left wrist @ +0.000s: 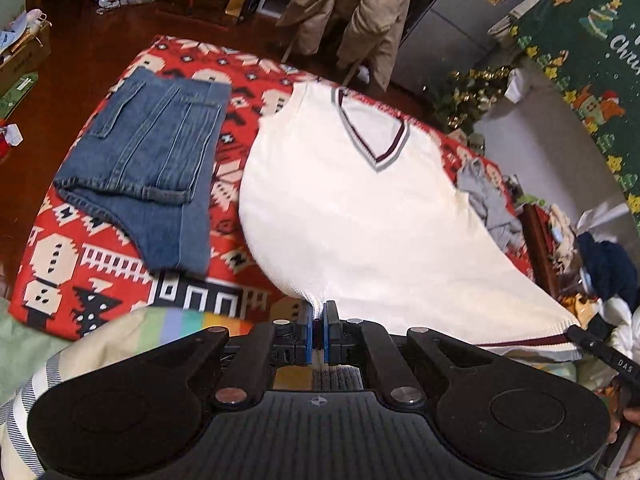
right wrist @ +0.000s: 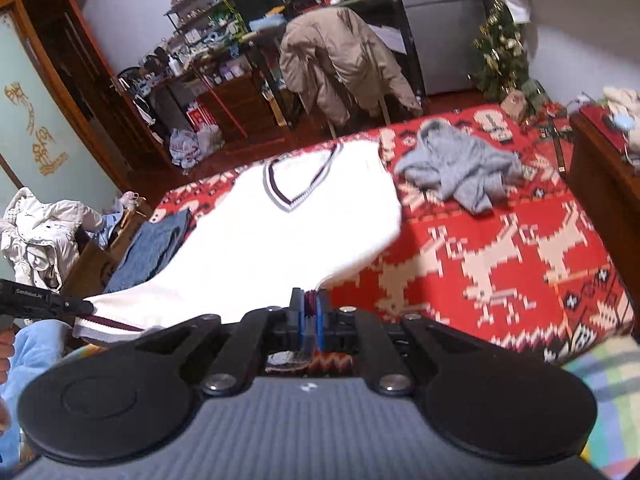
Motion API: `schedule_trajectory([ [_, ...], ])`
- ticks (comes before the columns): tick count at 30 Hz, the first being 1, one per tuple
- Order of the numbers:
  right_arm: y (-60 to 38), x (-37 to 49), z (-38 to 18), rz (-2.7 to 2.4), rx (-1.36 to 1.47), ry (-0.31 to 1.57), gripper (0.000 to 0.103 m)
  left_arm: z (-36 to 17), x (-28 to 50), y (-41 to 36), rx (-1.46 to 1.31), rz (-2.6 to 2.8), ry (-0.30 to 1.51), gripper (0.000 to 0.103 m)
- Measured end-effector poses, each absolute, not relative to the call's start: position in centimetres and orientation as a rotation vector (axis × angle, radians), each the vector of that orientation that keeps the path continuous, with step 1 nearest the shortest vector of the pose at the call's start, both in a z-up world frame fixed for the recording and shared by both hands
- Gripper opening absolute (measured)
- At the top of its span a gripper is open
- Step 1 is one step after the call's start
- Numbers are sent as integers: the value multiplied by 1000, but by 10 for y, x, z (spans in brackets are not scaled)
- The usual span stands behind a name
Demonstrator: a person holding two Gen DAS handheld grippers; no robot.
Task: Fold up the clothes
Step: 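Lay the hem over the vest body near the collar, open both grippers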
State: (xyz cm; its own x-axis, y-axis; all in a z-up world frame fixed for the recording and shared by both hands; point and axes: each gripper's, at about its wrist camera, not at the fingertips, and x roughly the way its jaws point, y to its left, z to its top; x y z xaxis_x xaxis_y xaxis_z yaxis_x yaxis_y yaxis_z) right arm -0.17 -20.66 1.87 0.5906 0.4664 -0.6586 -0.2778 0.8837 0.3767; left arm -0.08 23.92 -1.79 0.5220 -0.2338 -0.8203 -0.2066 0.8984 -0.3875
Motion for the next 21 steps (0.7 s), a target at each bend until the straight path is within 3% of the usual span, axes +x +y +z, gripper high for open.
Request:
schedule_trajectory([
  [8,-203,19,-22,424,253,939,6,-50,17,239,-489,-11,1131,5],
  [17,-181,126,-62,365,327,1004,7,-94,117,268,-642,69,1189,7],
  [20,-173,168,-89,338,356,1012,19,-104,145,275,-640,82,1118,16],
  [21,-172,180,-98,340,372,1014,22,-104,150,277,-638,77,1095,26],
])
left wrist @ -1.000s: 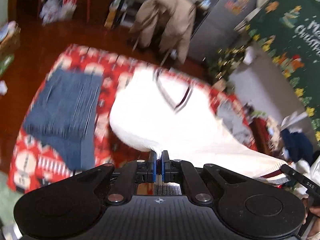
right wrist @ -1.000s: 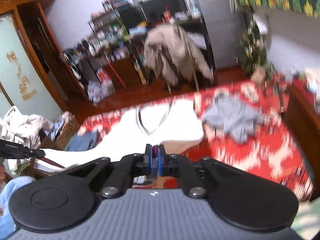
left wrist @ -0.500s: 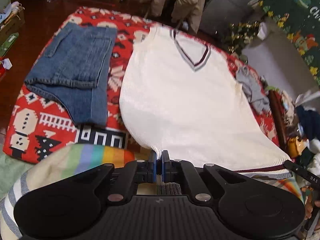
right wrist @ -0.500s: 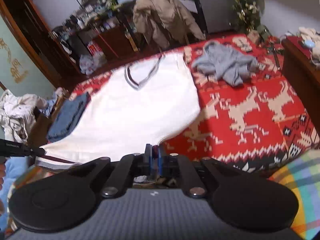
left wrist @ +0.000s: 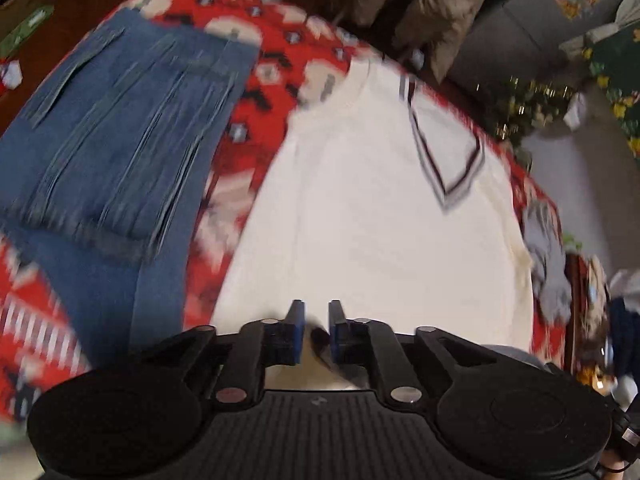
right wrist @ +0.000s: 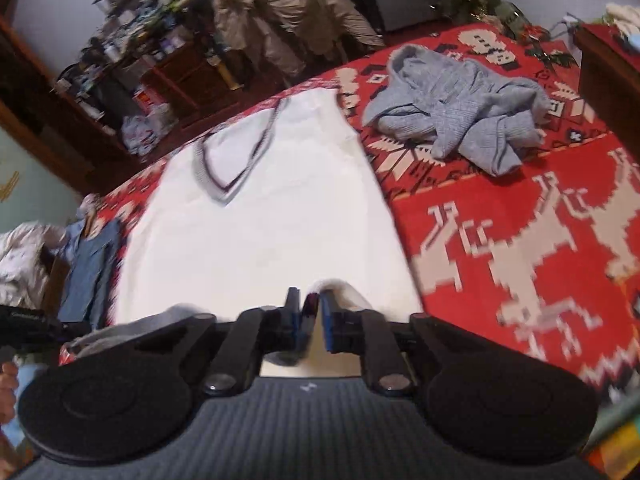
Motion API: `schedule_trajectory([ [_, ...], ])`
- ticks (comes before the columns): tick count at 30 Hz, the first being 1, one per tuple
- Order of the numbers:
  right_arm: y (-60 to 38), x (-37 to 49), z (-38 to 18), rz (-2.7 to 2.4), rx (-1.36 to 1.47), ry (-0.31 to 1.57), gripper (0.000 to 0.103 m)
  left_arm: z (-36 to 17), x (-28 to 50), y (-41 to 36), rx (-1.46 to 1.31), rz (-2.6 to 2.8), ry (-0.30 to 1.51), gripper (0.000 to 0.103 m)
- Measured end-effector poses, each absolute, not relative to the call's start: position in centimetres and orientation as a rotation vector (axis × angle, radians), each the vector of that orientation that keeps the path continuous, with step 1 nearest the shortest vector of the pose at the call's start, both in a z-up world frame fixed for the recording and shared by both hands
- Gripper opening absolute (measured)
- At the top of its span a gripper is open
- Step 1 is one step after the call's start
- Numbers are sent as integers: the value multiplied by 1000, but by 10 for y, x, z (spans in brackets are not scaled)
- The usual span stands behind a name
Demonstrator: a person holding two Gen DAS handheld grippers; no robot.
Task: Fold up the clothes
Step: 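Move both grippers to the folded striped hem band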
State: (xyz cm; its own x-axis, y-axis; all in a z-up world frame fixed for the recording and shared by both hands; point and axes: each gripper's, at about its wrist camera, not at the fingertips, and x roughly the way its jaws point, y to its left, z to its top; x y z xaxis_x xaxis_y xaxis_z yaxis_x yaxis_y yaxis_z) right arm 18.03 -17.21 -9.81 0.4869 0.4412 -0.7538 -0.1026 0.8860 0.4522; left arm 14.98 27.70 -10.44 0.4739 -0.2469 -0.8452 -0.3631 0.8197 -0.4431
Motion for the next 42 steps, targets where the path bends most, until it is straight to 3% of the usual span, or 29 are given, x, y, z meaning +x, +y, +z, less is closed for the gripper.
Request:
schedule_trajectory([
  [1,-172,189,-106,345,394,1003,25,-104,151,280,-637,66,1071,35],
  [5,-178,206,-117,391,425,897,42,-97,149,289,-591,23,975,36],
  [12,-162,191,-121,578,95,780,41,-98,125,250,-233,-116,916,29],
  [23,-147,208,-166,580,-8,838,40,-137,135,239,-225,-151,971,29],
  [29,-140,207,-174,553,-41,855,23,-145,141,245,-234,-78,989,24],
  [36,-142,206,-174,544,-30,853,28,-145,140,237,-196,-88,996,28],
  [37,-143,206,-174,549,-25,856,22,-145,139,236,-192,-87,994,15],
  [38,-143,205,-173,554,-22,858,10,-145,137,235,-181,-81,988,8],
  [42,-146,203,-165,526,16,820,6,-132,129,231,-156,-33,924,6],
])
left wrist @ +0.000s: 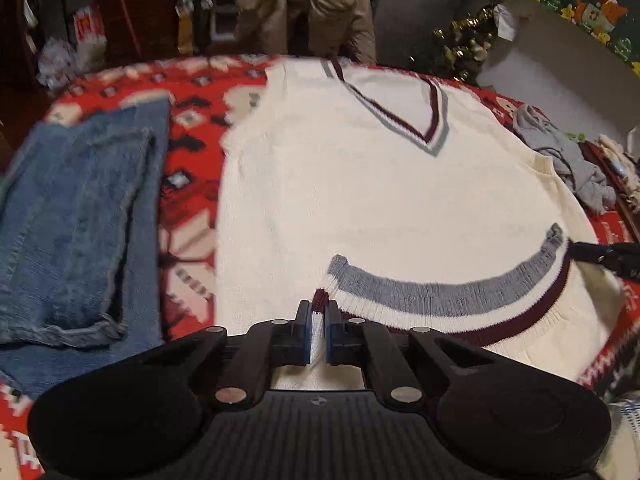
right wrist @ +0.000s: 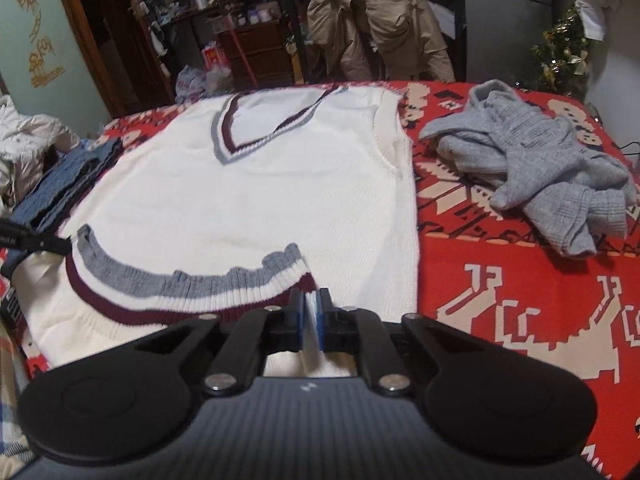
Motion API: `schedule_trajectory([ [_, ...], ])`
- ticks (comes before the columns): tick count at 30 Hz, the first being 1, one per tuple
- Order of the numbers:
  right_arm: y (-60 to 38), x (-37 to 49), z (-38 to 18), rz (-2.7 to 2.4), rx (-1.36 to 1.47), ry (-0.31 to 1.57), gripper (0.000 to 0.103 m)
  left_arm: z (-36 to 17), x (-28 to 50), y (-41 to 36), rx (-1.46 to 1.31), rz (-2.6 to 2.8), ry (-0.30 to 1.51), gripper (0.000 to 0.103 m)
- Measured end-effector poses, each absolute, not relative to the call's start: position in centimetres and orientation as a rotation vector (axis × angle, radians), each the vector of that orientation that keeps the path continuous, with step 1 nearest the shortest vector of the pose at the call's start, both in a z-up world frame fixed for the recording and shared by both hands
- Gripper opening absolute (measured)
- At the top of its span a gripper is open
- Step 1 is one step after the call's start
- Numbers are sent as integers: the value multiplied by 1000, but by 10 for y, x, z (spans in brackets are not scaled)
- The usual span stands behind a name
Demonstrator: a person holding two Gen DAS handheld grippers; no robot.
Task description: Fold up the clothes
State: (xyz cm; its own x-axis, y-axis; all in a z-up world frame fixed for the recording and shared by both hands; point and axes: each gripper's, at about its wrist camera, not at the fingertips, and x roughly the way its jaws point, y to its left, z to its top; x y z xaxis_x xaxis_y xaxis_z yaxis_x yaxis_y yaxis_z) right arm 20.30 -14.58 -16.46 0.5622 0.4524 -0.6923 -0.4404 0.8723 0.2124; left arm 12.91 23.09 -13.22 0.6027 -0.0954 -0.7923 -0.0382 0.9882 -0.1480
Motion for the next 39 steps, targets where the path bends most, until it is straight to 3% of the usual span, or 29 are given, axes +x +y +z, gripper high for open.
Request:
schedule_trajectory([
  [8,-150,222,-138,392,178,714,5,-100,155,249,-310,131,732,6],
  [16,-144,261,-176,276,181,773,5,-136,208,245,-222,143,787,6],
  [28,-142,270,-187,248,151,747,6,-151,211,251,-213,154,822,6],
  [31,-141,271,-186,247,136,745,7,-152,211,250,-203,159,823,13],
  [34,-142,267,-176,236,118,711,11,-148,208,254,-243,158,824,18],
  [37,-147,258,-157,210,111,653,33,-141,199,259,-296,164,803,25],
  [39,-152,249,-149,207,141,642,34,-134,188,258,-309,176,789,26],
])
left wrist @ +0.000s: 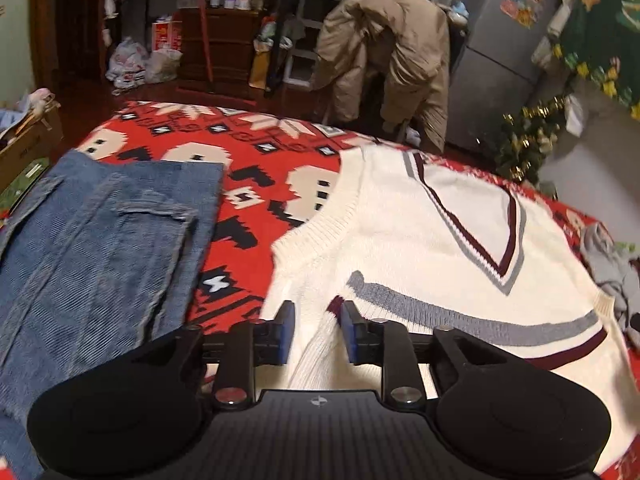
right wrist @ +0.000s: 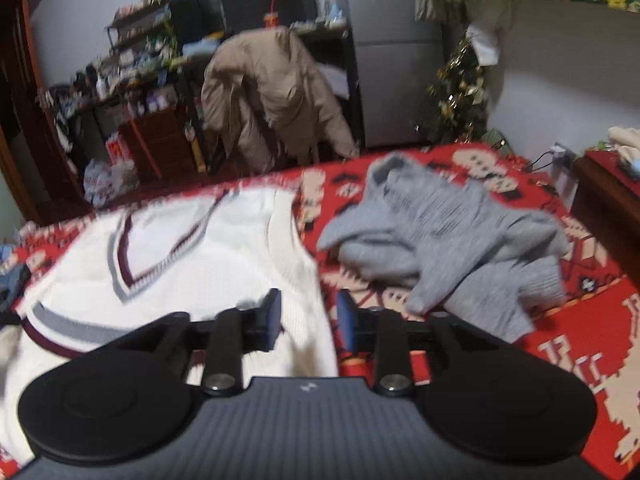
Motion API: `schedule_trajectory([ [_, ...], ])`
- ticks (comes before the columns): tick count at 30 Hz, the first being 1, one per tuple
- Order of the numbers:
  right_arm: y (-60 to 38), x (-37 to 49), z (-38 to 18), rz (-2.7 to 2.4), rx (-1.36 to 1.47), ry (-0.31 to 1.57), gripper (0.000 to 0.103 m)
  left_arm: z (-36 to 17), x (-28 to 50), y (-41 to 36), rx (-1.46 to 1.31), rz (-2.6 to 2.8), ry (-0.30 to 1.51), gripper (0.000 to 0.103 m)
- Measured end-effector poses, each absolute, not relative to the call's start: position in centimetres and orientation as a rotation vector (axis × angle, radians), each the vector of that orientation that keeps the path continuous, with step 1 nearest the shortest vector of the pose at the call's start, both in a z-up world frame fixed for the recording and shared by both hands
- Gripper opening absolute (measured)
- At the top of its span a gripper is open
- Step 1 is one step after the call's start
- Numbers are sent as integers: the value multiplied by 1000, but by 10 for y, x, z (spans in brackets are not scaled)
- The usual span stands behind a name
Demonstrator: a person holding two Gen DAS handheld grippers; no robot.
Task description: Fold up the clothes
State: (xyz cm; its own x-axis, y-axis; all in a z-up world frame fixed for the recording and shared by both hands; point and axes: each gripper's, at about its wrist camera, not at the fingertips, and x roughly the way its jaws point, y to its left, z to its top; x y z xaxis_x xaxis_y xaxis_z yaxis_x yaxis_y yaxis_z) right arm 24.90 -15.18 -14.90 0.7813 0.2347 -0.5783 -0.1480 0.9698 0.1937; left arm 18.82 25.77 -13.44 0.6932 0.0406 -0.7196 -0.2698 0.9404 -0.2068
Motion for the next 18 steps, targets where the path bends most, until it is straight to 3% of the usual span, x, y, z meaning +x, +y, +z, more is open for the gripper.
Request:
schedule_trajectory([
  [4,-143,219,-138,267,168,665,34,-118,164,234,-315,113,771,26],
  [6,-127,203,-137,350,190,706,26,-117,154,212,-371,10,799,26],
  [8,-108,189,-140,421,215,754,11,-123,147,187,-415,-80,846,25],
  [10,-90,172,-145,458,212,779,6,-132,142,162,-393,-125,884,11],
  [18,-29,127,-164,525,-58,739,4,-163,132,139,-407,-111,906,8],
])
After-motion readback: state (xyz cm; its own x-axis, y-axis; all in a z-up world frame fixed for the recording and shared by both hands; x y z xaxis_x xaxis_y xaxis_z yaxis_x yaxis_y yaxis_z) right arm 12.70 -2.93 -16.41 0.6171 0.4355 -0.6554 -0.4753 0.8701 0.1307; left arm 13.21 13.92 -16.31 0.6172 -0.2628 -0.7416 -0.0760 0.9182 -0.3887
